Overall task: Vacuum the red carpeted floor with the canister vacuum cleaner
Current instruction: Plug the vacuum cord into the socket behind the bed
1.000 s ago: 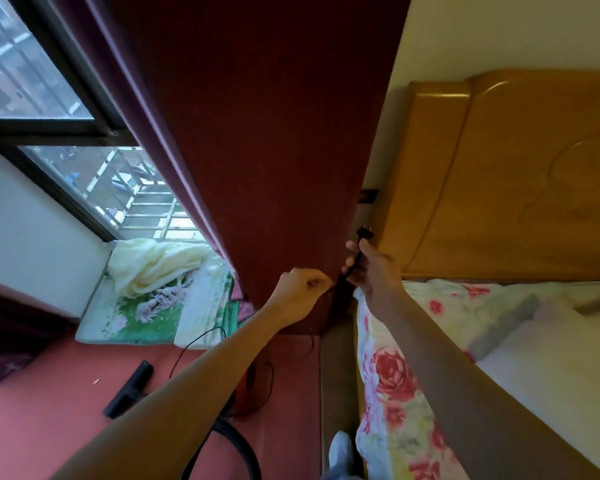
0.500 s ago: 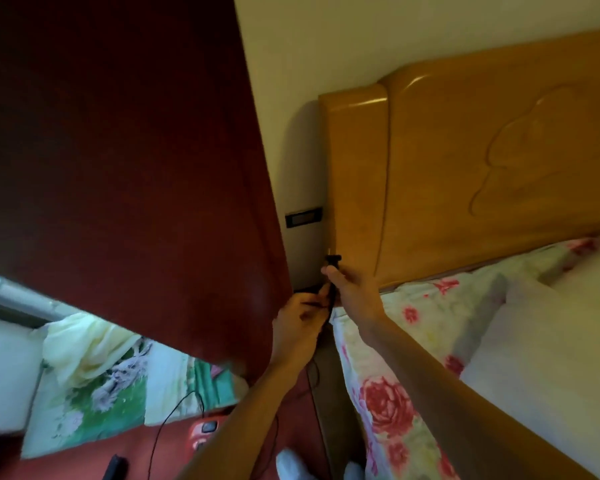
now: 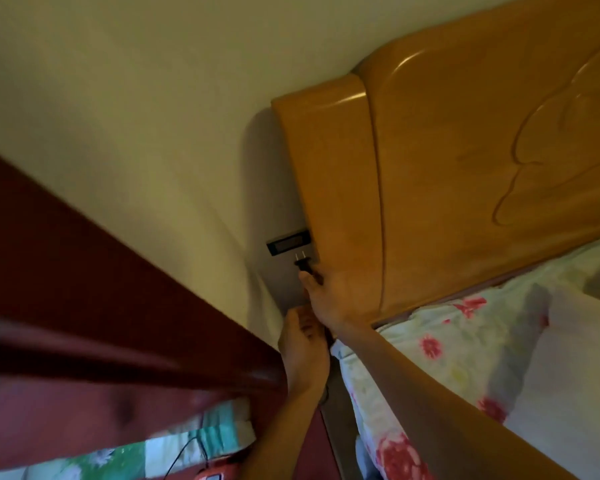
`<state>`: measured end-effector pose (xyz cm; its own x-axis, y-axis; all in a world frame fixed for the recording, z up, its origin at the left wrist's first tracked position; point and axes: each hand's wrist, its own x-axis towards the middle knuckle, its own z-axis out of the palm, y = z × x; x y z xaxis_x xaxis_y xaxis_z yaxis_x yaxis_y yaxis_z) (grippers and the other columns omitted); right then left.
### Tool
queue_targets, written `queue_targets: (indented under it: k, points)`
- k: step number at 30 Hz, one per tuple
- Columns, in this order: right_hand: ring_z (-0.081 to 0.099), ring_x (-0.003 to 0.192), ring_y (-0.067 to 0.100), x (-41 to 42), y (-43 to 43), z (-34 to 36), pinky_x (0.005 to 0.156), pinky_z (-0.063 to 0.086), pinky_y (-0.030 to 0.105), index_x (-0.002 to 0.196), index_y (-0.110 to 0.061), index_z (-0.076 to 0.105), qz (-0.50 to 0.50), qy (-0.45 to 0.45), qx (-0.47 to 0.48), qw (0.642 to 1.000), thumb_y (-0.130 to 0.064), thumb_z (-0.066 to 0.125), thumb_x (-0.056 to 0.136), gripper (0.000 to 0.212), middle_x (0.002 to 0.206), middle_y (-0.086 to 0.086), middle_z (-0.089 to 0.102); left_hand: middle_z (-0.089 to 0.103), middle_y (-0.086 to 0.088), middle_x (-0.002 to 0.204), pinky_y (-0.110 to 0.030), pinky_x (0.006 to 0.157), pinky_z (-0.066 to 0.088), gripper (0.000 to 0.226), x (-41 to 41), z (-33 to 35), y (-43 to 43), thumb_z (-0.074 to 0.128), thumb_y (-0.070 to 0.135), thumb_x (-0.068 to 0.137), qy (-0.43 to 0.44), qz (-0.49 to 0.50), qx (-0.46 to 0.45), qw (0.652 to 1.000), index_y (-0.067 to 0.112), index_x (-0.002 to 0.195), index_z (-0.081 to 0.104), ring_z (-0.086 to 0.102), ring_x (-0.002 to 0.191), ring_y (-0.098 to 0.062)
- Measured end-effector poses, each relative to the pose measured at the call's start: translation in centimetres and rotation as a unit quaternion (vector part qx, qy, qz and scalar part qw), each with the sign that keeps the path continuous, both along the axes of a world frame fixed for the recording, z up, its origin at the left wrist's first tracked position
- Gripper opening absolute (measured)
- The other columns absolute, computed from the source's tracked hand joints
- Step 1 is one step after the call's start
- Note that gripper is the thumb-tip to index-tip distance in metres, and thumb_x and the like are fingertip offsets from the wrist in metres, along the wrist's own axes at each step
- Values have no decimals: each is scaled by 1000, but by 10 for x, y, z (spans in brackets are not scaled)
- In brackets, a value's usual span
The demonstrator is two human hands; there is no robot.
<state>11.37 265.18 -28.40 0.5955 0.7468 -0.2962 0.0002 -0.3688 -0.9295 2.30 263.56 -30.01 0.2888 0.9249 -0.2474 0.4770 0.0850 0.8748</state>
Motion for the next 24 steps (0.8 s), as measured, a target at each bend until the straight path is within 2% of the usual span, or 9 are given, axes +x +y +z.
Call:
queue_targets:
  k: [2, 4, 6, 8, 12, 15, 17, 20, 24]
  points:
    - [40, 52, 15, 9, 24, -20, 55, 33, 32, 68, -15, 49, 8, 15, 2, 1000, -19, 46, 104, 36, 57, 2, 44, 68, 11, 95, -12, 70, 48, 30, 12, -21, 9, 51, -1, 93, -8, 49, 8, 999, 25, 105, 61, 63, 86, 3]
    - [44, 53, 17, 11, 46, -42, 57, 37, 35, 68, -14, 51, 11, 30, -2, 999, -22, 44, 105, 38, 58, 0, 48, 68, 6, 104, -21, 81, 52, 33, 19, -49, 19, 50, -1, 93, -4, 97, 17, 995, 24, 111, 62, 64, 95, -5]
    - [51, 58, 19, 7, 65, -63, 60, 42, 35, 79, -11, 57, 31, 24, -11, 999, -26, 43, 105, 33, 64, 1, 54, 67, 0, 111, -32, 85, 50, 31, 24, -76, 27, 54, 0, 92, 12, 136, 33, 990, 19, 116, 61, 64, 101, -17]
    - [58, 70, 27, 3, 84, -86, 65, 45, 38, 92, -4, 61, 35, 35, -33, 998, -28, 41, 105, 33, 77, 10, 62, 63, 0, 116, -23, 84, 42, 32, 26, -97, 32, 58, 1, 91, 40, 162, 52, 985, 11, 122, 60, 59, 103, -17]
    - [62, 93, 38, 13, 116, -127, 78, 47, 42, 107, 2, 64, -46, 108, -104, 988, -35, 39, 104, 44, 103, 23, 66, 61, -1, 124, -24, 92, 40, 35, 35, -108, 45, 54, 19, 93, 81, 133, 37, 987, 17, 127, 60, 57, 114, -18]
    - [63, 94, 36, 20, 138, -152, 84, 50, 44, 103, -1, 66, -74, 115, -112, 984, -37, 38, 104, 46, 104, 21, 68, 62, 0, 123, -28, 97, 43, 73, 44, -115, 62, 31, 60, 73, 74, 74, 53, 993, 18, 125, 60, 57, 115, -18]
    - [65, 93, 36, 22, 152, -164, 80, 51, 43, 94, -7, 64, -87, 114, -104, 984, -35, 39, 104, 38, 102, 20, 70, 59, 0, 127, -26, 103, 40, 87, 48, -128, 70, 21, 63, 68, 80, 61, 69, 993, 15, 130, 57, 54, 119, -16]
    - [67, 90, 36, 25, 167, -179, 79, 54, 45, 84, -11, 63, -104, 126, -106, 981, -32, 41, 104, 37, 98, 21, 70, 57, -4, 131, -36, 105, 43, 85, 48, -146, 79, 23, 60, 72, 52, 73, 79, 993, 12, 135, 54, 53, 122, -19]
    - [66, 86, 35, 27, 179, -193, 76, 54, 43, 98, -5, 72, -111, 119, -107, 981, -30, 42, 104, 39, 100, 21, 71, 54, -8, 137, -33, 104, 43, 87, 47, -160, 90, 24, 60, 72, 82, 57, 103, 990, 10, 139, 51, 51, 127, -22]
